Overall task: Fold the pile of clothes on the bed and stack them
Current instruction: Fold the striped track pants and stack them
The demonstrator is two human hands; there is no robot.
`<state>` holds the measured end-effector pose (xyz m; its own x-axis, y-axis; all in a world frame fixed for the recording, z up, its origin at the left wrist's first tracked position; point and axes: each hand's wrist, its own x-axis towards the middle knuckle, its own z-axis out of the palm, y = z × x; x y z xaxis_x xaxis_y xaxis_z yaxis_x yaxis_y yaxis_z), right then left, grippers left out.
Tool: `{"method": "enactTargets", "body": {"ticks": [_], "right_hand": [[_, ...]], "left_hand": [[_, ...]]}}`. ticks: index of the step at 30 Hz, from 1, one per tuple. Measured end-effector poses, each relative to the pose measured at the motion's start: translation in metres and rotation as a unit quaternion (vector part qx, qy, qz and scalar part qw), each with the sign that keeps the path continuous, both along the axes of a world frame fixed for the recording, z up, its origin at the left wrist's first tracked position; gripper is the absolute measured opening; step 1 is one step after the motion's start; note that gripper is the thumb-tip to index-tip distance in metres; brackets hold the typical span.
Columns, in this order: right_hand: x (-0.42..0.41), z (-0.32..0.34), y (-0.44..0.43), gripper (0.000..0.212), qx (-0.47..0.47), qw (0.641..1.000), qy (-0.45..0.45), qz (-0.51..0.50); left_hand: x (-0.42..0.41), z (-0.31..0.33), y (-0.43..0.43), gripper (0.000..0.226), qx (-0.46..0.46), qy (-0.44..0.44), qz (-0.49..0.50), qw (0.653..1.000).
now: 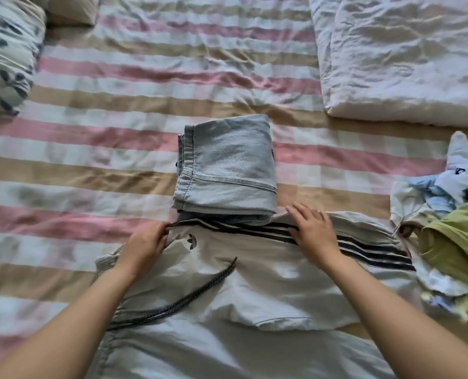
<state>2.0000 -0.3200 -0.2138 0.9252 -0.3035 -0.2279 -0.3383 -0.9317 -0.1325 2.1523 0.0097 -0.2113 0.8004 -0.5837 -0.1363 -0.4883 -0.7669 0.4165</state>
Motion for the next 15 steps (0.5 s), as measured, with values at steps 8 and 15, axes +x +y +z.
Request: {"method": "enactTargets", "body": {"ticks": [8, 15], "right_hand": [[0.006, -0.004, -0.027, 0.018, -0.055, 0.986, -0.017, -0.156], [0.014, 0.001, 0.012, 0.028, -0.031, 0.999, 0.027, 0.005]], "left_hand": [[0.007, 0.001, 0.022, 0.02, 0.016, -0.014, 0.007, 1.0], [0.007, 0.016, 0.045, 0.02, 0.006, 0.013, -0.009, 1.0]]}}
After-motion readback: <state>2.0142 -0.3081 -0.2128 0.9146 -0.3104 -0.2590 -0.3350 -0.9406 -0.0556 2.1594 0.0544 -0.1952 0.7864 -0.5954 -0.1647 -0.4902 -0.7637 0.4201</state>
